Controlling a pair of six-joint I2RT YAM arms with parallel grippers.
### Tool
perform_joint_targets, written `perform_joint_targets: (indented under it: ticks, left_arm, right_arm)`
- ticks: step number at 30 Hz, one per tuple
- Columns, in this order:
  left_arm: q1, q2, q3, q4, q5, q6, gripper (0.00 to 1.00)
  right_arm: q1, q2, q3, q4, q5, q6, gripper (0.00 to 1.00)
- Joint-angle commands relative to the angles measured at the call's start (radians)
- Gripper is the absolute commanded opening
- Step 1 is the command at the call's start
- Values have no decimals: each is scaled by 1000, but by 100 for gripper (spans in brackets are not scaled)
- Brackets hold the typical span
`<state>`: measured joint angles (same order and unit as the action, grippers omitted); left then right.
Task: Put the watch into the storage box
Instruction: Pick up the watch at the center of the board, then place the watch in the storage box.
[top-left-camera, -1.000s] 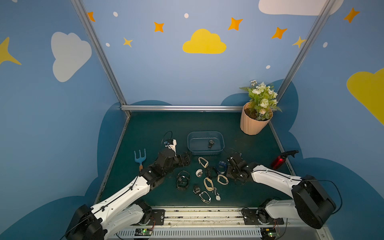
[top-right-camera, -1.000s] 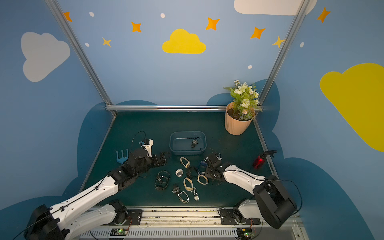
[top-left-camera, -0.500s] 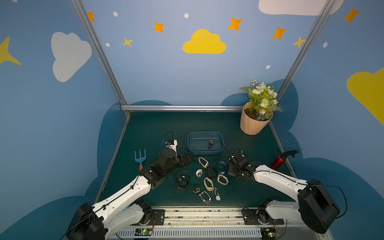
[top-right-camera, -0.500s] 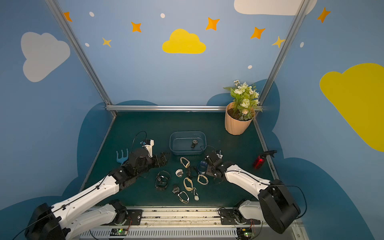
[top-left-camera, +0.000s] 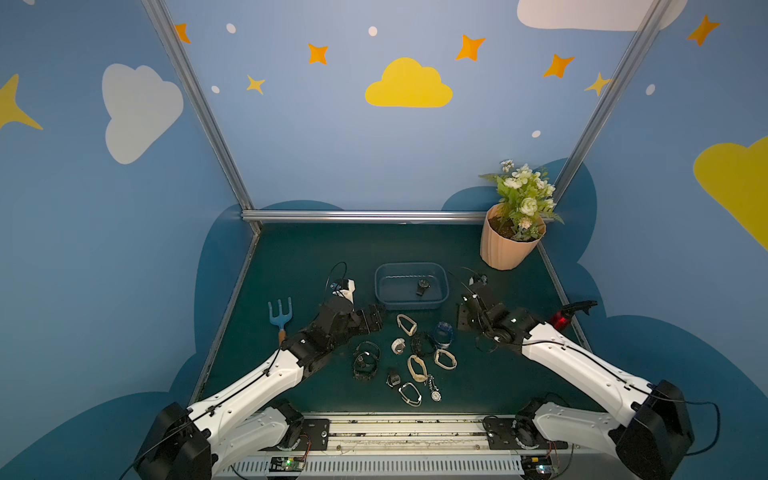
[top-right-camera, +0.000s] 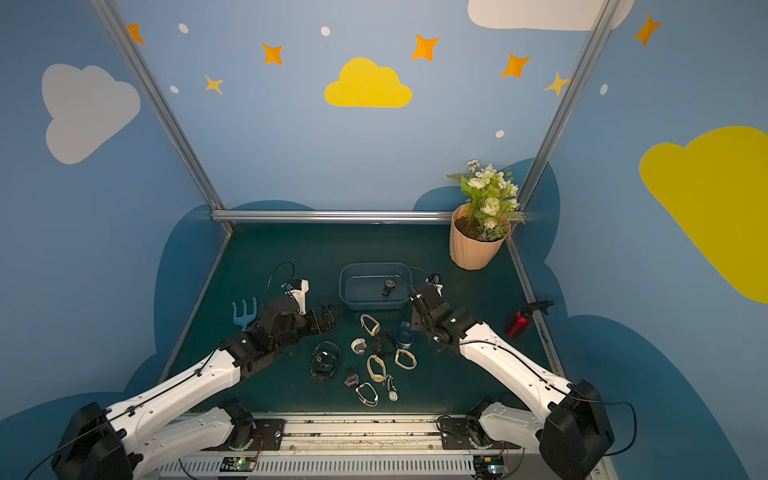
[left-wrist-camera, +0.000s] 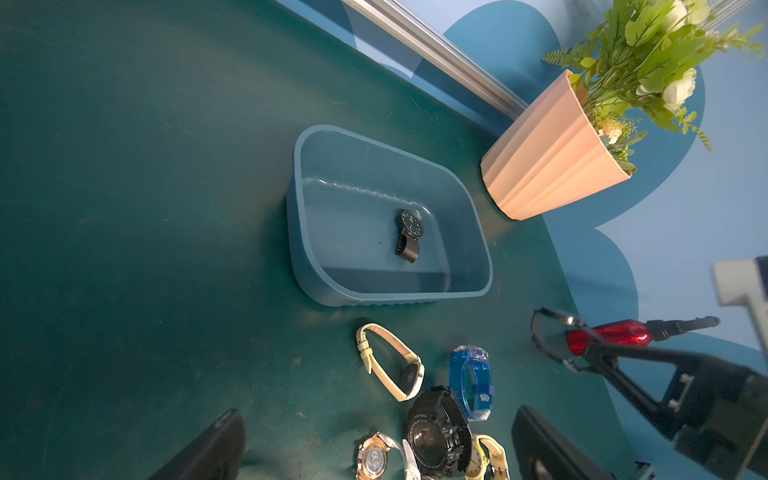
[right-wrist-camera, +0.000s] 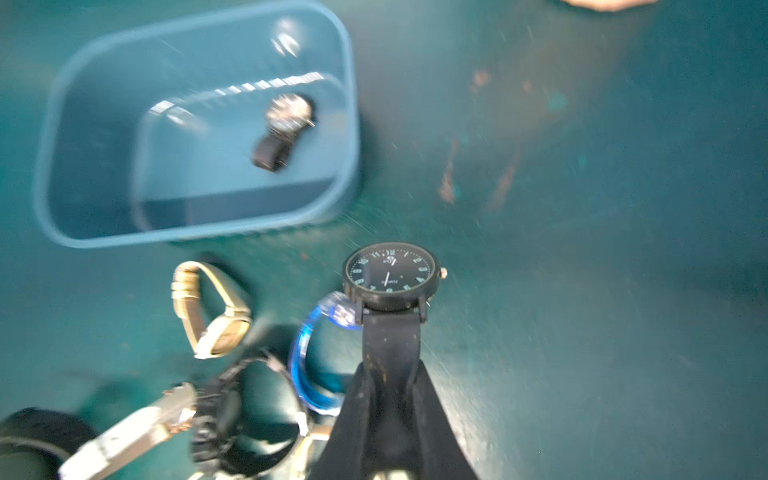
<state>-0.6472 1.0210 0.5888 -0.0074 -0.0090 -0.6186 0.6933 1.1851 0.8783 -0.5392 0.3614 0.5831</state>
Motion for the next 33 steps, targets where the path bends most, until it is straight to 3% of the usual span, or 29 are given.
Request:
perform_joint_targets:
  ticks: [1, 19, 33]
  left_arm:
    - [4, -18, -12, -7, -14, -6, 100]
    - [3, -109, -26, -100, -36, -17, 100]
    - [6, -142, -24, -137, -38, -32, 100]
  right_arm:
    - [11, 51, 73, 49, -16, -85, 16]
    - [1, 386, 346, 162, -58, -236, 17]
    - [-75, 623, 438, 224, -41, -289, 17]
